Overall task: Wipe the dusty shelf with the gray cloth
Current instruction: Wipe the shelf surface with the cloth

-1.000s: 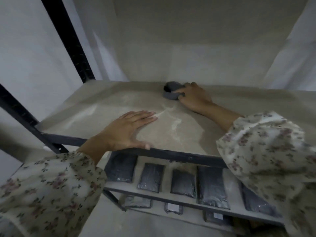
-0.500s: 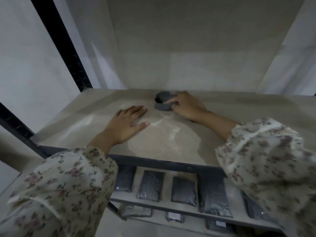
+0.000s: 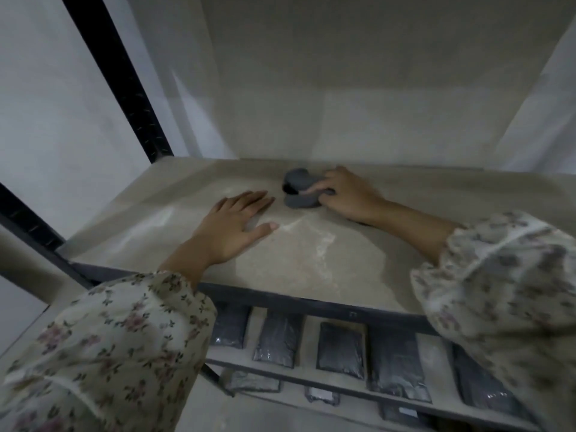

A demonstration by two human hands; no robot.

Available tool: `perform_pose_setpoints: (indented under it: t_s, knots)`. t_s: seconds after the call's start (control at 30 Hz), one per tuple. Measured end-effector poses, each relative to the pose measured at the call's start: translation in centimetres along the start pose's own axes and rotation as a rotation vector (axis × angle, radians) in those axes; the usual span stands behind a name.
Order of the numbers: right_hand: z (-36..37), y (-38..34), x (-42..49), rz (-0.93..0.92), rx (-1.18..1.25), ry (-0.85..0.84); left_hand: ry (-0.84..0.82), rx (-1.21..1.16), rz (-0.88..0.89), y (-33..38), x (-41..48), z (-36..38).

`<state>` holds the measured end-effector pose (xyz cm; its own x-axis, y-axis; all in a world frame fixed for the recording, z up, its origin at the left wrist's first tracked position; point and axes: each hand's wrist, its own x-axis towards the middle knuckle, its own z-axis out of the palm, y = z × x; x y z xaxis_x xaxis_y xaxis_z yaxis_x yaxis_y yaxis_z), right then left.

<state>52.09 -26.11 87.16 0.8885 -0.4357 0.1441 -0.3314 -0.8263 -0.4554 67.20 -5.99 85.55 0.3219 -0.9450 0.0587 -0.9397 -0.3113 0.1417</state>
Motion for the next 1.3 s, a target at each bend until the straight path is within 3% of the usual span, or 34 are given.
perform_pose_setpoints:
  t_s: [0.17,0.37,0.47,0.6,0.73,0.9,1.03,1.23,1.3]
  knots:
    - [-2.5,-1.4,-1.7,0.029,0.302,-0.123,0.018,0.017,0.005,-0.1,0.3,-0.1]
    - [-2.3,-0.2,3.5,0.177,0.218,0.039,0.01,0.009,0.01,-0.3,0.3,0.0]
    - [-0.2,-0.3,2.9,0.107,0.045,0.049,0.007,-0.009,0.004,-0.3,0.0,-0.2]
    - [-0.3,-1.6,-1.8,-0.028,0.165,-0.03,0.009,-0.006,0.009,0.3,-0.2,-0.5]
    - [-2.1,-2.5,-3.6,0.043,0.398,-0.166,0.008,-0.007,0.017,0.2,0.2,-0.4]
    - [-2.4,-1.3,1.6,0.268,0.308,0.067,0.005,-0.004,0.026,-0.2,0.3,-0.2]
    - [0.1,-1.4,0.4,0.183,0.153,0.108,0.019,-0.009,0.038,-0.3,0.2,0.1]
    - [-0.9,-3.7,-4.8,0.057,0.338,-0.093,0.02,-0.016,0.033,0.0,0.3,0.0]
    - [-2.1,-3.9,-4.5,0.106,0.394,-0.154,0.024,-0.014,0.033,0.0,0.4,-0.2]
